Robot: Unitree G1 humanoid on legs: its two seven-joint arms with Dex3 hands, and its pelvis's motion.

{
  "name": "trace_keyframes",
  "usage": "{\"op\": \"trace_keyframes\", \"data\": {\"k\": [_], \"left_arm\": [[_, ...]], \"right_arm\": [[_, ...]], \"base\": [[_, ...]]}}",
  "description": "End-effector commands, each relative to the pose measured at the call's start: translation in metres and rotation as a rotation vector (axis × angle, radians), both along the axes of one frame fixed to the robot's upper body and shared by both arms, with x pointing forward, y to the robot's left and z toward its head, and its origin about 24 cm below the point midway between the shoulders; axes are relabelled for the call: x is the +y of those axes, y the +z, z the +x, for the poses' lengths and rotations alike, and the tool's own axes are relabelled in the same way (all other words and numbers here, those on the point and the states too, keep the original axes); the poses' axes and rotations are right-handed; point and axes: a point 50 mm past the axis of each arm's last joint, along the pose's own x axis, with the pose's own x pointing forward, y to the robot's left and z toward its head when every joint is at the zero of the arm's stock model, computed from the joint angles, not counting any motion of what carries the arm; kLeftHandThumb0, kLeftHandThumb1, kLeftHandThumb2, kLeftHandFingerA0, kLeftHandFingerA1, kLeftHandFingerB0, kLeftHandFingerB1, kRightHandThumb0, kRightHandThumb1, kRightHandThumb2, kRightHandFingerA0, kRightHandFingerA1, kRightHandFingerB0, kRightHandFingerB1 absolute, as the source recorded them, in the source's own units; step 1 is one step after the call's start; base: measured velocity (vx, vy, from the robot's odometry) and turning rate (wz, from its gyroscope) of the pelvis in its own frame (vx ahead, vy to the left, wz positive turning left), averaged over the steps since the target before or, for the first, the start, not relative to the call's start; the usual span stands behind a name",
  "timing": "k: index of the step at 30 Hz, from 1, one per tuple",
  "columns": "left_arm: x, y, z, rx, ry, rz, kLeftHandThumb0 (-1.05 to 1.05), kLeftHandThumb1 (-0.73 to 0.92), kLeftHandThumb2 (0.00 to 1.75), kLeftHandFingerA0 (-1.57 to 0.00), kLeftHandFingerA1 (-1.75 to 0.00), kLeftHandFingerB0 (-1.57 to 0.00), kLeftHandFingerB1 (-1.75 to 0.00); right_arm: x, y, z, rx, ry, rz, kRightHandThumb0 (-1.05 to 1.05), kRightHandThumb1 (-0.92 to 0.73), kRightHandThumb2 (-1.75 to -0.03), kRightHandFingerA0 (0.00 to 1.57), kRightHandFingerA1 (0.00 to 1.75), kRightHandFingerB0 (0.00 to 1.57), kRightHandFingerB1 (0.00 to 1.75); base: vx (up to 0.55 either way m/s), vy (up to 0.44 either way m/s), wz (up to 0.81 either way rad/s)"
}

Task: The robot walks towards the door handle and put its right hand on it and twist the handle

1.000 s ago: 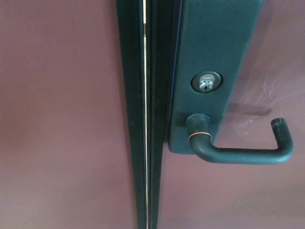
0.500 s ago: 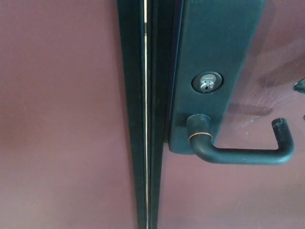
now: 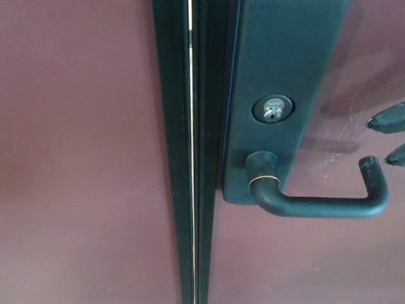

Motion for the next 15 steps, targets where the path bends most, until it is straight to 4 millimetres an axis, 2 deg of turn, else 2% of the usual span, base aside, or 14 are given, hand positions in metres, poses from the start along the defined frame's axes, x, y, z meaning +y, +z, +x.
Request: {"op": "trace_keyframes", "data": {"k": [1, 15], "left_arm": [[0.003, 0.0, -0.005, 0.021, -0.003, -0.002, -0.34, 0.54, 0.56, -0.7, -0.48, -0.51, -0.39], [0.004, 0.0, -0.008, 0.031, -0.01, 0.002, -0.34, 0.54, 0.56, -0.7, -0.48, -0.51, -0.39]], "right_arm": [[0.006, -0.001, 0.0, 0.033, 0.022, -0.063, -0.53, -0.5, -0.56, 0.48, 0.43, 0.37, 0.34], [0.02, -0.003, -0.002, 0.028, 0.06, -0.083, -0.51, -0.52, -0.56, 0.48, 0.43, 0.37, 0.34]], "base": [[0.0, 0.0, 0.0], [0.0, 0.0, 0.0]]}}
